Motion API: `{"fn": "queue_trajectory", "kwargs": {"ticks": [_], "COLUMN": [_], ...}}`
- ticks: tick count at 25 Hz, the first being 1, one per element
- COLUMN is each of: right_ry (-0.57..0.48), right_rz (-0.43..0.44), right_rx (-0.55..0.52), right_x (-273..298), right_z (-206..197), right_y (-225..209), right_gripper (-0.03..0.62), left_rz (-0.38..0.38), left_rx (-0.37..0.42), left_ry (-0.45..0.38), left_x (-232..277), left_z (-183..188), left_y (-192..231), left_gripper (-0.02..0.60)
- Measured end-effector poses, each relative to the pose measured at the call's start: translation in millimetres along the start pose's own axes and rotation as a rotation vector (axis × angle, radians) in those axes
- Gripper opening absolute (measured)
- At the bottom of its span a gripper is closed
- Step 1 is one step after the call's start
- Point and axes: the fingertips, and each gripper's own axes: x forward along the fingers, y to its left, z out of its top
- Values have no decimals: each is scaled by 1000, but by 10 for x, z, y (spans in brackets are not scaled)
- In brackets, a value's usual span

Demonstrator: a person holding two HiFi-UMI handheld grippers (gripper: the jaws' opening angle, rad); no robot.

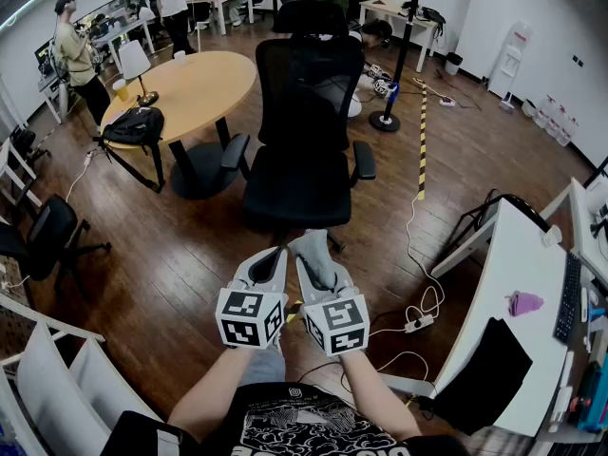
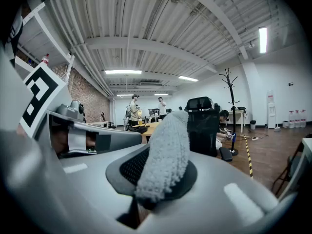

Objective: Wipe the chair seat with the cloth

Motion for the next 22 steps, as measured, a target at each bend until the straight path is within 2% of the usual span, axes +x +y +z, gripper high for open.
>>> {"fn": "queue_trajectory", "kwargs": {"ticks": [6, 15, 22], "right_ry": [11, 46, 67], "right_rz": [-6, -51, -80], "right_rx": [-10, -17, -28], "right_x": [685, 1810, 2411], "right_z": [86, 385, 492], "right_y": [-209, -395, -511], "right_gripper": [11, 11, 11], "left_rz": [-8, -54, -102], "left_rx": [-21, -13, -19], "left_ry": [-7, 12, 20], "left_x": [512, 1248, 1651], "left_z": [174, 584, 765], "left_y": [507, 1408, 1813], "left_gripper": [5, 5, 5]}}
